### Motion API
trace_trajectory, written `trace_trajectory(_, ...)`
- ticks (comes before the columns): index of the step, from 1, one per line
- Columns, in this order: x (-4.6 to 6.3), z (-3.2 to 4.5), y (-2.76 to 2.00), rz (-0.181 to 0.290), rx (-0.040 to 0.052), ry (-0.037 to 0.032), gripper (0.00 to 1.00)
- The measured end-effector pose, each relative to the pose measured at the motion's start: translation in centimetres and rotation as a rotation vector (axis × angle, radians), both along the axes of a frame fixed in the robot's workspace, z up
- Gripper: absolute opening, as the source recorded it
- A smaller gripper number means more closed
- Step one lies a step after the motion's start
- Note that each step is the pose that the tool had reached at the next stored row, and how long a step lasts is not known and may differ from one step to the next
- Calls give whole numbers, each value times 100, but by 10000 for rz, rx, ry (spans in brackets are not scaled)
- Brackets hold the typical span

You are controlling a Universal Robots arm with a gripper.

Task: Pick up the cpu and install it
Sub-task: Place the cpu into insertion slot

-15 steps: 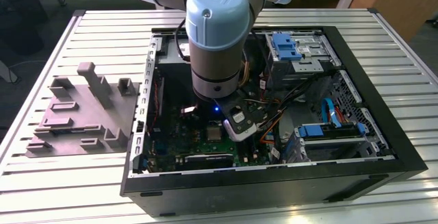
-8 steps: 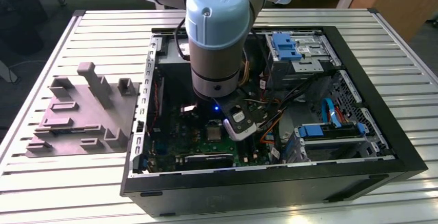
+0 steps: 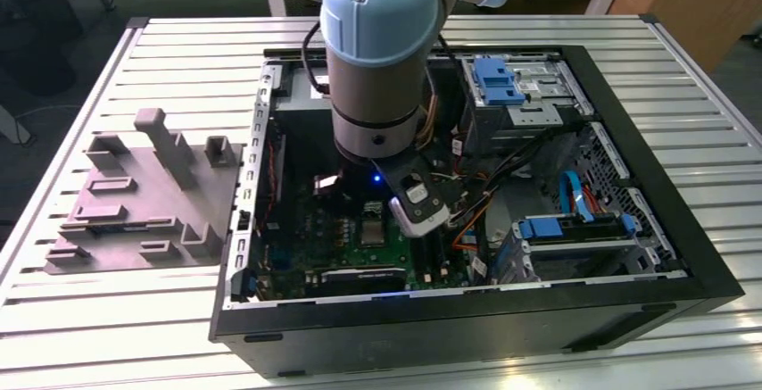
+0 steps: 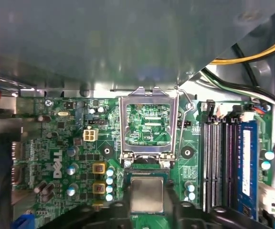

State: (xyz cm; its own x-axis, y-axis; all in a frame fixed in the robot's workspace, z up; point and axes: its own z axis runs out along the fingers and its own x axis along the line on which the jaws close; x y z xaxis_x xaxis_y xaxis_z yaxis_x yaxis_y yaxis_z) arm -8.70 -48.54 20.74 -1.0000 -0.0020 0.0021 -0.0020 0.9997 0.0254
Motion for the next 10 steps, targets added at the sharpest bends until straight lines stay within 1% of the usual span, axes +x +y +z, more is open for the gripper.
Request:
trace_trajectory(1,0,19,0,0,-1,1,40)
trace_trajectory(3,0,41,0,0,-1,1,29)
trace_trajectory(4,0,44,0,0,1,1,29)
trace_trajectory(7,0,44,0,0,1,1,11)
trace_trajectory(10,0,45,0,0,0,2,11)
